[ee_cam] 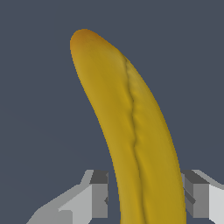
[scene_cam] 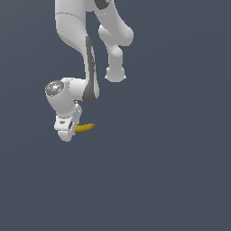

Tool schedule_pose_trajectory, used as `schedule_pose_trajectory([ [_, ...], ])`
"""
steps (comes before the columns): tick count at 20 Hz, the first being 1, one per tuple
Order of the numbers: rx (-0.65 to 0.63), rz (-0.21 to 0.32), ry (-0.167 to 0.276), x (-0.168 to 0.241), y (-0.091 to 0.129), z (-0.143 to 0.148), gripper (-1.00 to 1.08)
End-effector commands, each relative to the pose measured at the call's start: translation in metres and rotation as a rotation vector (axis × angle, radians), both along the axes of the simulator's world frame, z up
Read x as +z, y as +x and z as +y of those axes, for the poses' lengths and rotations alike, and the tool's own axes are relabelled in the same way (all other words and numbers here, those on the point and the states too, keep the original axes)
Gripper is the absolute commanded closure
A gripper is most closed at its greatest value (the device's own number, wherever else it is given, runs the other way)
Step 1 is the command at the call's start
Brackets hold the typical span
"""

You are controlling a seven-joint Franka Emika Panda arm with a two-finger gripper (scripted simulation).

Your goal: Pick up the object and move it to a goal position.

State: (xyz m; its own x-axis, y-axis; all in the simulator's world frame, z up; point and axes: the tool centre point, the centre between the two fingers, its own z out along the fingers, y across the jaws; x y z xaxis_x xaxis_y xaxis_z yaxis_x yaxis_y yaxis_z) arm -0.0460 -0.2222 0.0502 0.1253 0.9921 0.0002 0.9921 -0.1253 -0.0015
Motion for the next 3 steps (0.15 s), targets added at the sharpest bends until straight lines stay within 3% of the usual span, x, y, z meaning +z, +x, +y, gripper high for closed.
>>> schedule_pose_trajectory([
  [1,0.002,-0.002,0.0,0.0017,0.0002,-0.0063,1.08],
  [3,0.002,-0.002,0.0,0.0018,0.0004,-0.0076,1.08],
])
